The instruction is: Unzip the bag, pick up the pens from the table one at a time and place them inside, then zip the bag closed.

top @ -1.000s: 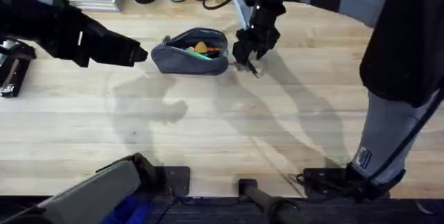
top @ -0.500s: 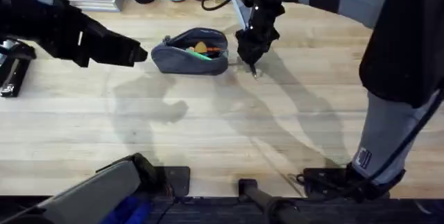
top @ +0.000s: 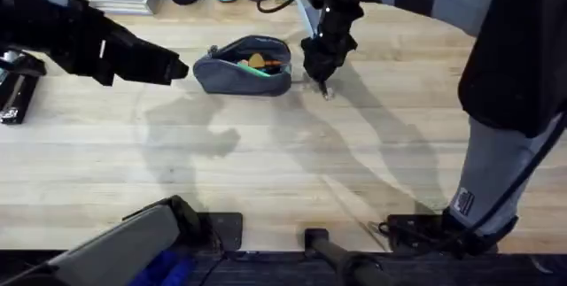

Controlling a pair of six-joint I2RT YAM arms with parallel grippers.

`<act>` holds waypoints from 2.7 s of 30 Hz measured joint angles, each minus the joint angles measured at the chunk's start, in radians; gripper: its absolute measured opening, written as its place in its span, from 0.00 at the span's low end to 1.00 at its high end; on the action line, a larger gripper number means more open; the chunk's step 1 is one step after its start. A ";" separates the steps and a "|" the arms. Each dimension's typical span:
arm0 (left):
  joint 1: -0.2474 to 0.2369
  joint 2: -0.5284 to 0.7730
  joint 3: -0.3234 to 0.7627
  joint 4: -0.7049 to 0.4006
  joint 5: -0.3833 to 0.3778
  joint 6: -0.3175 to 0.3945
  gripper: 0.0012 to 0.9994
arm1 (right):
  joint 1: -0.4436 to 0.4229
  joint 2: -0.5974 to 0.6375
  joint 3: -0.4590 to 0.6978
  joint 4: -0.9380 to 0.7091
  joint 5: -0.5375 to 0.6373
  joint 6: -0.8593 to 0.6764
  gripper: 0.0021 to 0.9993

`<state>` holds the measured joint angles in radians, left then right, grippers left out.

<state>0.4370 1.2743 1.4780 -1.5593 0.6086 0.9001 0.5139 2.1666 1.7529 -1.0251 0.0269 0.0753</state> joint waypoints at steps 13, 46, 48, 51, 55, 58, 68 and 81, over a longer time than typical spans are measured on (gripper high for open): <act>0.000 0.000 0.000 0.000 0.000 0.000 1.00 | -0.002 0.000 0.258 -0.184 0.067 -0.044 0.03; 0.000 0.000 0.000 0.000 0.000 0.000 1.00 | -0.002 -0.066 0.523 -0.363 -0.198 -0.852 0.03; 0.000 0.000 0.000 0.000 0.000 0.000 1.00 | -0.002 -0.066 0.523 -0.363 -0.226 -0.925 0.03; 0.000 0.000 0.000 0.000 0.000 0.000 1.00 | -0.002 -0.066 0.523 -0.363 -0.261 -1.022 0.03; 0.000 0.000 0.000 0.000 0.000 0.000 1.00 | -0.002 -0.066 0.523 -0.358 -0.308 -1.125 0.03; 0.000 0.000 0.000 0.000 0.000 0.000 1.00 | -0.002 -0.066 0.523 -0.352 -0.349 -1.176 0.03; 0.000 0.000 0.000 0.003 0.000 0.000 1.00 | 0.041 -0.055 0.523 -0.295 -0.412 -1.229 0.03; 0.000 0.000 0.000 0.003 0.000 0.000 1.00 | 0.086 0.065 0.523 -0.216 -0.417 -1.232 0.03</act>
<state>0.4370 1.2743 1.4780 -1.5562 0.6086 0.9001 0.5995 2.2311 2.2757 -1.2412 -0.3901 -1.1568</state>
